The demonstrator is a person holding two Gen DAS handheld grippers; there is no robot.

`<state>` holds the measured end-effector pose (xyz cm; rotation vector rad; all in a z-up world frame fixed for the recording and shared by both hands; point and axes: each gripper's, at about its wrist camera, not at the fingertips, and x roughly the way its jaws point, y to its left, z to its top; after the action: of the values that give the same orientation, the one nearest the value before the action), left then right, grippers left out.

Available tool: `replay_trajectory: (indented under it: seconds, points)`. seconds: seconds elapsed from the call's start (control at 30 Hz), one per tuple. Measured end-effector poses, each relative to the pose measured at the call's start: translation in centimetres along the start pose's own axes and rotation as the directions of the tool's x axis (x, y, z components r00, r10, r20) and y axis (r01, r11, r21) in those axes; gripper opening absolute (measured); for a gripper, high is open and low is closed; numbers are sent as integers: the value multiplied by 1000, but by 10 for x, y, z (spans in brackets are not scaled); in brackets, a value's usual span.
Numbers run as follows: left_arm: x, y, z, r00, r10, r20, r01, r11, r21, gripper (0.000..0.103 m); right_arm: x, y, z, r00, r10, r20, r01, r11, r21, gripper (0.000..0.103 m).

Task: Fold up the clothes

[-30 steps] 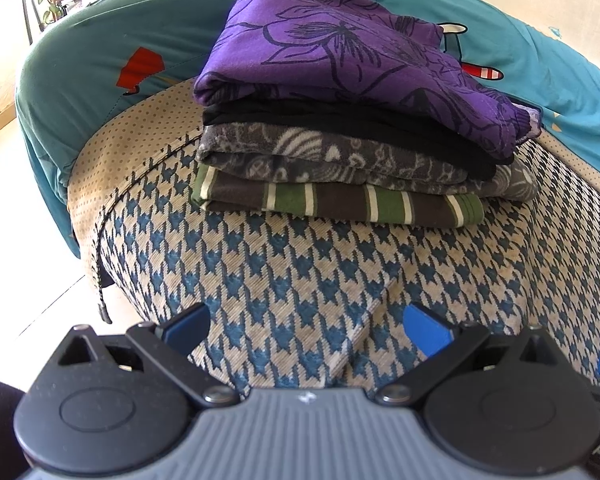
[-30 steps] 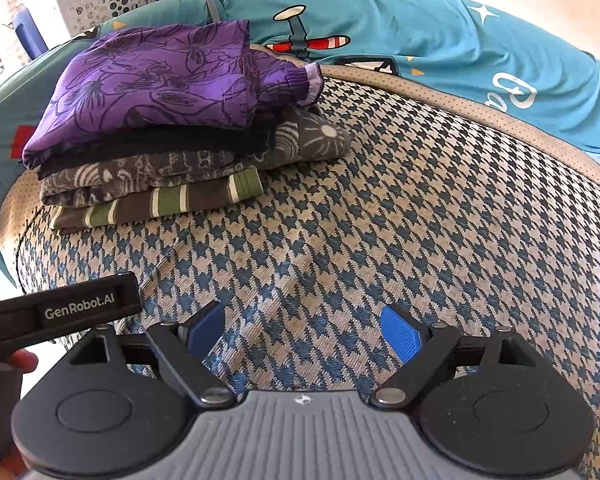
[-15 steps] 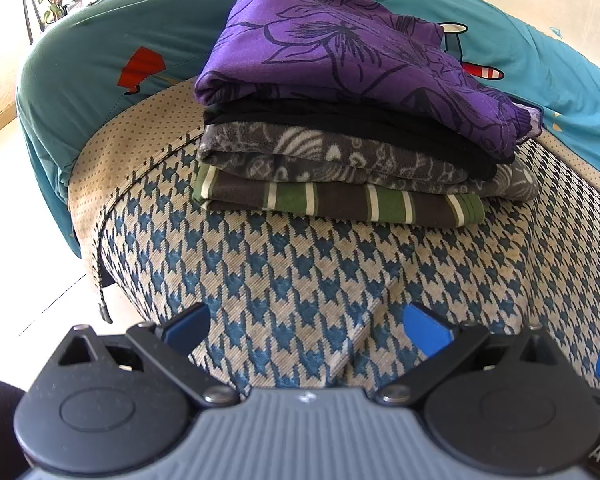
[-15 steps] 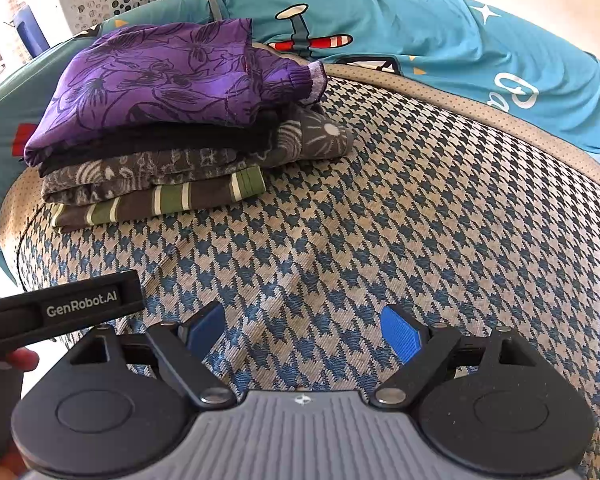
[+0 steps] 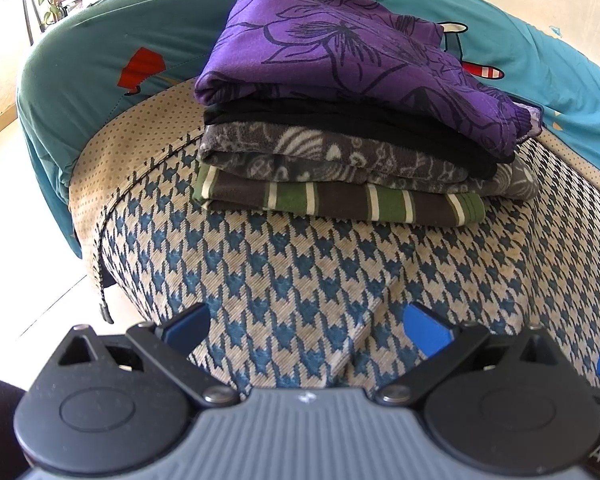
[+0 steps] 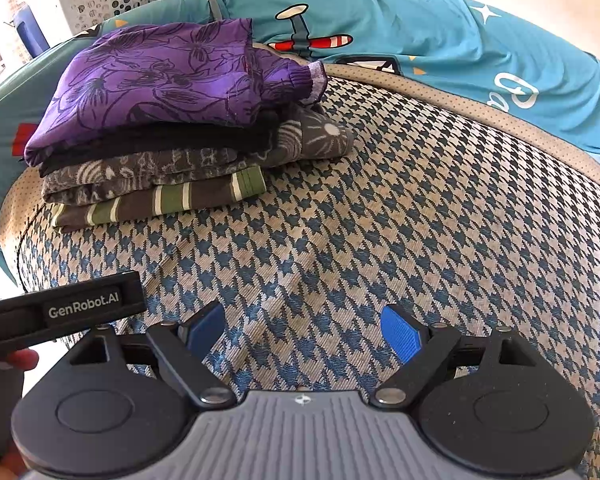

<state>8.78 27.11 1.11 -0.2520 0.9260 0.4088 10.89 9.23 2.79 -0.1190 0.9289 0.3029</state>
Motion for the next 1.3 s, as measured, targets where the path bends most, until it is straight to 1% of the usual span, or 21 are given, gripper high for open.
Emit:
replay_trajectory:
  seconds: [0.83, 1.3]
  points:
    - [1, -3, -1, 1000, -1, -6, 1, 1000, 5, 103, -2, -4, 2, 1000, -6, 4, 6, 1000, 10, 85]
    - [-1, -22, -6, 1000, -24, -2, 24, 998, 60, 103, -3, -19, -3, 1000, -21, 5, 21, 999, 46, 85]
